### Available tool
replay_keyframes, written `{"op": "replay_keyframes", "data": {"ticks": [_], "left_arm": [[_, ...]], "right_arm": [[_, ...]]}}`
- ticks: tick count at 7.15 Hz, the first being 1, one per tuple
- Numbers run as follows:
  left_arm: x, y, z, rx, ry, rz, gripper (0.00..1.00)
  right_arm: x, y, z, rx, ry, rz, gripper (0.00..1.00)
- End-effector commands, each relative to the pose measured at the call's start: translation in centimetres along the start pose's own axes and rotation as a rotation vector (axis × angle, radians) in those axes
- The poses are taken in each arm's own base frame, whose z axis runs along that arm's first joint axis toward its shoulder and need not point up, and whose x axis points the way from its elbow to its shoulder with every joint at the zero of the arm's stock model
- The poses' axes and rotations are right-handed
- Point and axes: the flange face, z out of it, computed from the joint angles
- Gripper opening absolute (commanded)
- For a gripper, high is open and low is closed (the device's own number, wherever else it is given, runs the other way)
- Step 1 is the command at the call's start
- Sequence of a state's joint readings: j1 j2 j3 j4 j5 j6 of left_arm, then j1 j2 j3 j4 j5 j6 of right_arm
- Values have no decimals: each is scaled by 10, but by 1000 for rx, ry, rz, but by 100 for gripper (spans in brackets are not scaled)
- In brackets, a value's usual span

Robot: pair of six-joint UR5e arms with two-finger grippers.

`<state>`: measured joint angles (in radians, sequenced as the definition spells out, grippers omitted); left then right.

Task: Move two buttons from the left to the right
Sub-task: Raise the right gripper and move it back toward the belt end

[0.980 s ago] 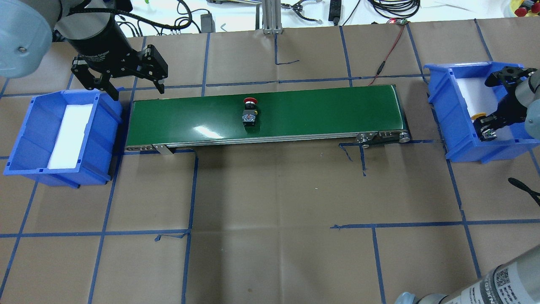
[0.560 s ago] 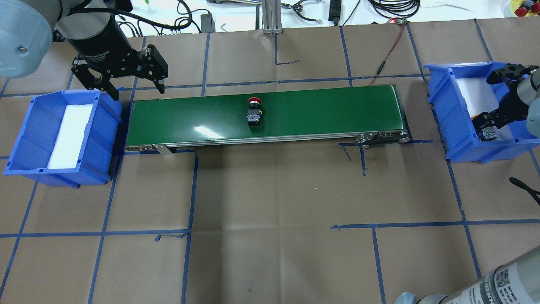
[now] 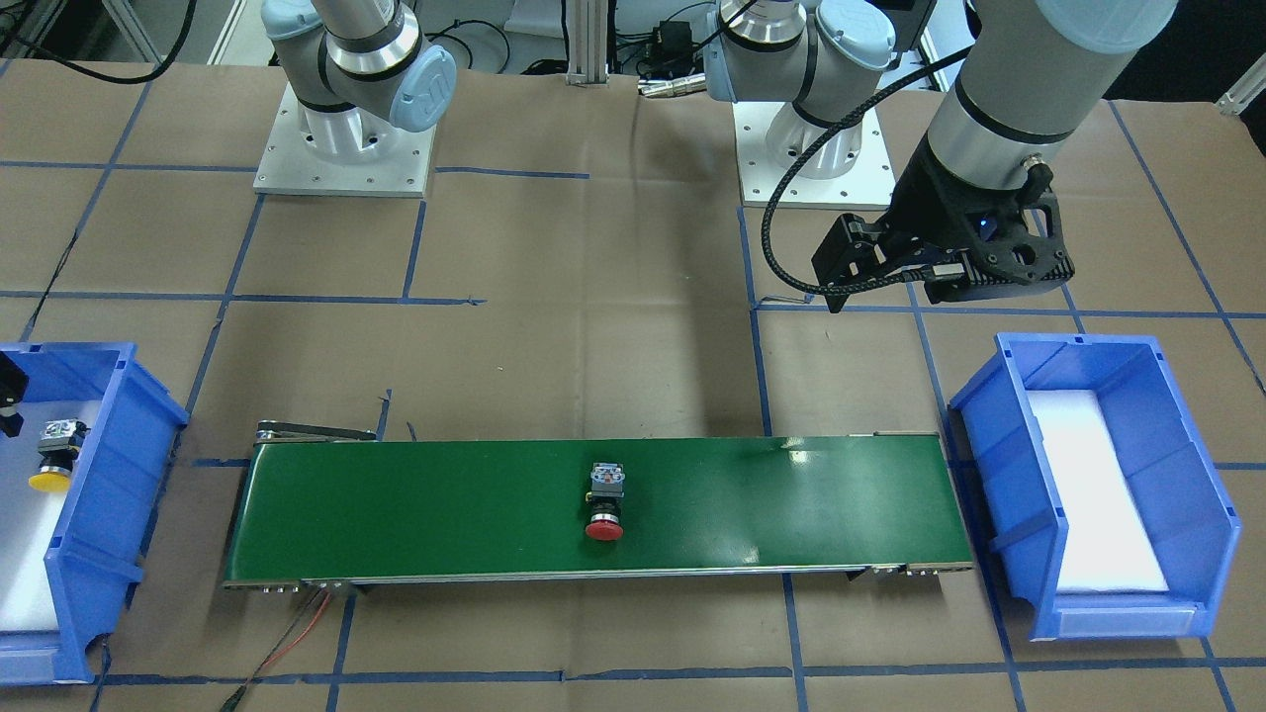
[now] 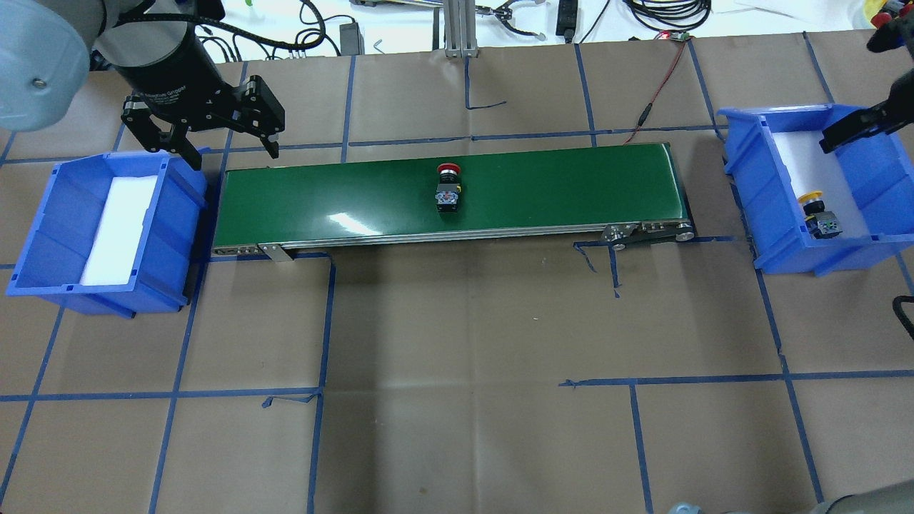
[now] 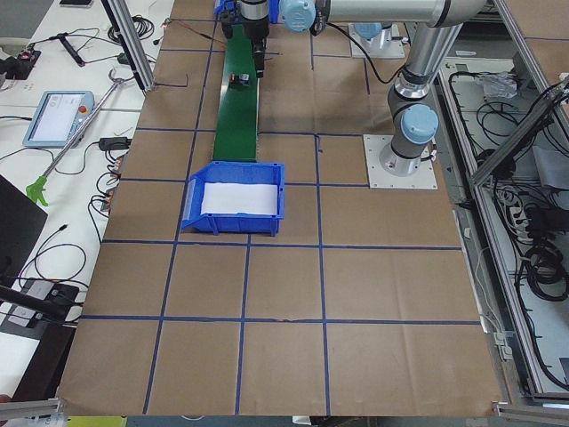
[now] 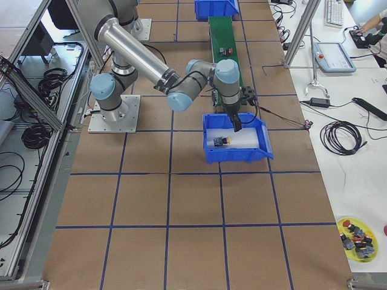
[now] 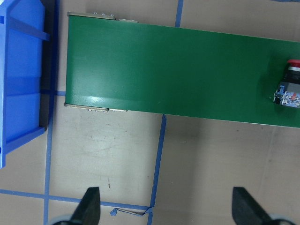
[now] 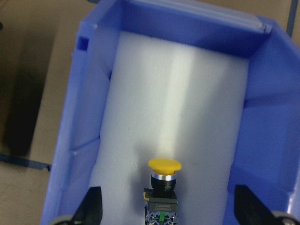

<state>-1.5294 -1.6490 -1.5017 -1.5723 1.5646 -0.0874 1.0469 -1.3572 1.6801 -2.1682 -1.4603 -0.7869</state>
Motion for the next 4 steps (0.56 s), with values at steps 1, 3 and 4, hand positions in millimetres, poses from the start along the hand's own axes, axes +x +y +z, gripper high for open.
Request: {"op": "replay_keyframes", "data": {"ticks": [1,3,4], "left_arm": [[0,0,1,-2,0,0,100],[0,0,0,0,0,-2,100],[0,-1,0,0,0,-2,100]], "right_arm": [[-44,-55,-68,40,5,11,100],[-112,-63,-78,-125,-114,246,100],[-167,-79,-77,-139,-129,292,100]]}}
